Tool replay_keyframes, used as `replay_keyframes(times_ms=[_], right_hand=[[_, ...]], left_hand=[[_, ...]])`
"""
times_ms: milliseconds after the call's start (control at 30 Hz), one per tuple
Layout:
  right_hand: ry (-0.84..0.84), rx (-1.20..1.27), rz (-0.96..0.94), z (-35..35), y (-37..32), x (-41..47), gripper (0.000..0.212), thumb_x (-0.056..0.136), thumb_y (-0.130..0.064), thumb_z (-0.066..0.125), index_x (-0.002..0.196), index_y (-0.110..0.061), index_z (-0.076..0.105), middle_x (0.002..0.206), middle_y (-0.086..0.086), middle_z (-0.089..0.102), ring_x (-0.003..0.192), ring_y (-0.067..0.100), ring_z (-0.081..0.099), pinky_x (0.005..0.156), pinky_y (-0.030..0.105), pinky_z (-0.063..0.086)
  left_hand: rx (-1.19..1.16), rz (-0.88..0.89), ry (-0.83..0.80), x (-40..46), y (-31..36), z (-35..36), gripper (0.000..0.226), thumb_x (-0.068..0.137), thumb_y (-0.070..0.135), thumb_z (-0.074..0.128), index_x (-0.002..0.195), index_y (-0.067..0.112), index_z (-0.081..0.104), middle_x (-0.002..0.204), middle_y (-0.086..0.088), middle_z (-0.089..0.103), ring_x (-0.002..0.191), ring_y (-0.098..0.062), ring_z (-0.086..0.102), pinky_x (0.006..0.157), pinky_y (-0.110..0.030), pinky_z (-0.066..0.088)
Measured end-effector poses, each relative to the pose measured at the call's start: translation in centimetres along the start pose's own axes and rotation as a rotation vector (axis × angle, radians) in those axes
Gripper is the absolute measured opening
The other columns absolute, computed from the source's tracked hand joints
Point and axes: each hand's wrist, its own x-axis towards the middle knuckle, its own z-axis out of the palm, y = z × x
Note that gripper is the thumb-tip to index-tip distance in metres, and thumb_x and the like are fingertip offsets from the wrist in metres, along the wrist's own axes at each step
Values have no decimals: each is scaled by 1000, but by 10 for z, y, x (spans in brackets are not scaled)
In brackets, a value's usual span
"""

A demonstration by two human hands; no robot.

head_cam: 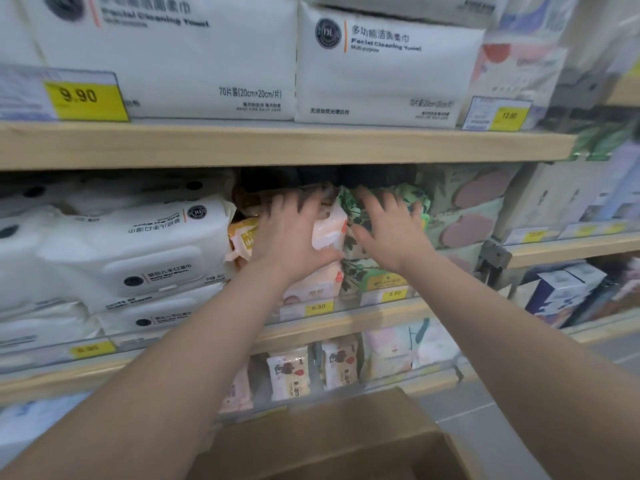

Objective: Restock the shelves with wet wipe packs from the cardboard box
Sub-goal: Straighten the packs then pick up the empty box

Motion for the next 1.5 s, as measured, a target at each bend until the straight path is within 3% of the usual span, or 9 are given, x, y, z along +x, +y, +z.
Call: replay_keyframes(times_ms=[100,233,467,600,733,1000,1167,1300,1500], right_hand=[[71,83,-79,-12,-13,-18,60,94,-42,44,146,-19,25,145,6,34,138,24,25,115,56,8],[102,73,-262,-14,-52,-36,66,88,-53,44,143,-18,33,146,3,36,138,22,28,115,56,5],[-19,21,-352,4,-106,-26,72,86,-60,49,147,-31,24,154,-3,24,143,22,14,113,60,6],[21,-26,-319,21,-113,-22,66,86,-64,42,144,-38,25,150,-2,32,140,28,21,109,64,4],[173,-84,-231,35,-122,-19,57,84,-59,51,133,-31,44,125,3,54,119,33,46,102,68,21],[77,-88,-8,38,-148,8,54,91,-54,38,137,-26,36,135,9,44,126,37,35,106,69,11],[20,-5,-51,37,-143,4,62,87,-56,42,142,-29,30,142,8,39,132,35,30,108,67,7],[-95,153,-100,13,-132,0,64,92,-54,40,147,-29,20,154,3,25,142,27,16,112,63,1],[143,331,-280,-14,-184,-27,65,87,-56,34,140,-19,37,141,2,43,133,21,33,115,52,9]], left_hand=[[-89,47,138,-26,-14,-27,70,84,58,41,139,15,38,134,-8,46,122,-28,39,101,-39,32],[-5,-76,270,-64,-66,-50,64,87,51,24,131,12,49,124,-14,55,114,-34,47,98,-48,36],[220,-125,178,-86,-99,-33,65,84,62,28,134,24,44,142,-11,43,130,-37,35,104,-54,19],[183,-199,266,-76,-95,-29,46,86,51,50,120,21,51,133,-11,51,127,-38,38,102,-55,20],[158,-239,327,-71,-94,-25,31,86,38,55,113,22,54,119,-8,58,121,-35,42,100,-54,23],[205,-201,375,-66,-103,-18,33,87,41,50,114,23,54,115,-7,58,112,-34,46,98,-53,26],[182,-185,325,-68,-106,-19,37,86,42,50,117,22,54,117,-7,58,115,-32,47,99,-52,25],[-60,-123,341,-87,-111,-37,48,87,43,39,127,17,48,127,-4,54,122,-24,45,109,-42,15],[-78,-367,497,-126,-162,-81,42,89,29,40,129,19,51,135,-6,49,125,-28,40,109,-55,17]])
